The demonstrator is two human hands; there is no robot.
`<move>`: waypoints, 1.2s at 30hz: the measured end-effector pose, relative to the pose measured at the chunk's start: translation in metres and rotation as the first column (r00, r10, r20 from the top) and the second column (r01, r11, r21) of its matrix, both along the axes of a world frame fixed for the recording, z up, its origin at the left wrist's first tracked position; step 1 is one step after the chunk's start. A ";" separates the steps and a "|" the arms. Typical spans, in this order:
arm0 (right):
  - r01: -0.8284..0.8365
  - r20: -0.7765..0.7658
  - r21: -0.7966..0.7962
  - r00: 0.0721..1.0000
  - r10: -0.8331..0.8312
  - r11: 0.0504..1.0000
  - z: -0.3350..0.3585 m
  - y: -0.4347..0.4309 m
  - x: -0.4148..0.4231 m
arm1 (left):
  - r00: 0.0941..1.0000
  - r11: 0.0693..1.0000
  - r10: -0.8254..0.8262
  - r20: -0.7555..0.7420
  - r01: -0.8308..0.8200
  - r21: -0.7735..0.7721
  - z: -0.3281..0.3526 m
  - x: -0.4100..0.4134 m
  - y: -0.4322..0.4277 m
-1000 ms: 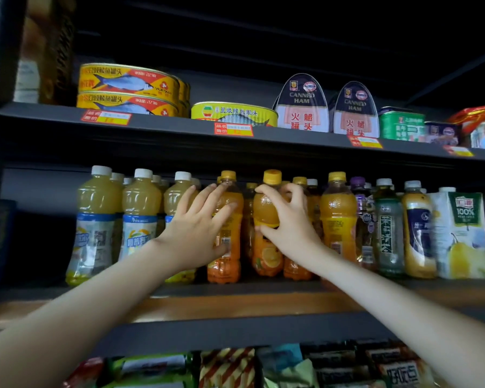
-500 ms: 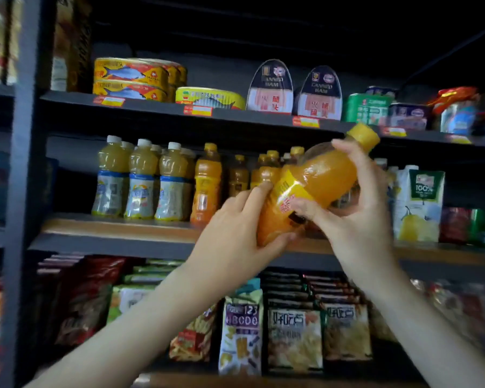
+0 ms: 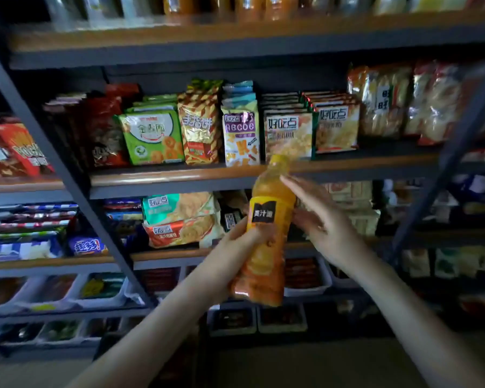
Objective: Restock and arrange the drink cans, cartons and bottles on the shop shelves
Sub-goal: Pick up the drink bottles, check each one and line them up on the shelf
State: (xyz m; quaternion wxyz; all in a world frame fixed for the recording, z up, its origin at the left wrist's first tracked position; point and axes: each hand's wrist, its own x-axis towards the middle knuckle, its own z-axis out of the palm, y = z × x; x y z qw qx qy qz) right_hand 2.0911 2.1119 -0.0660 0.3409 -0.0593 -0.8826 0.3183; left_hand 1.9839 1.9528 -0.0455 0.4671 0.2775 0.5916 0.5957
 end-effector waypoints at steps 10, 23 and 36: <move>-0.162 0.063 0.489 0.987 0.150 0.857 -0.060 -0.060 -0.031 | 0.996 0.998 -0.065 0.065 0.065 0.001 -0.034 -0.019 -0.072; -0.015 0.092 -0.412 0.994 0.058 0.911 -0.052 -0.098 -0.046 | 0.909 0.996 0.085 -0.407 -0.067 0.058 -0.056 -0.057 -0.088; -0.181 0.076 -0.766 0.927 0.367 0.616 -0.057 -0.082 -0.053 | 0.810 0.999 0.030 -0.585 -0.033 0.006 -0.056 -0.068 -0.062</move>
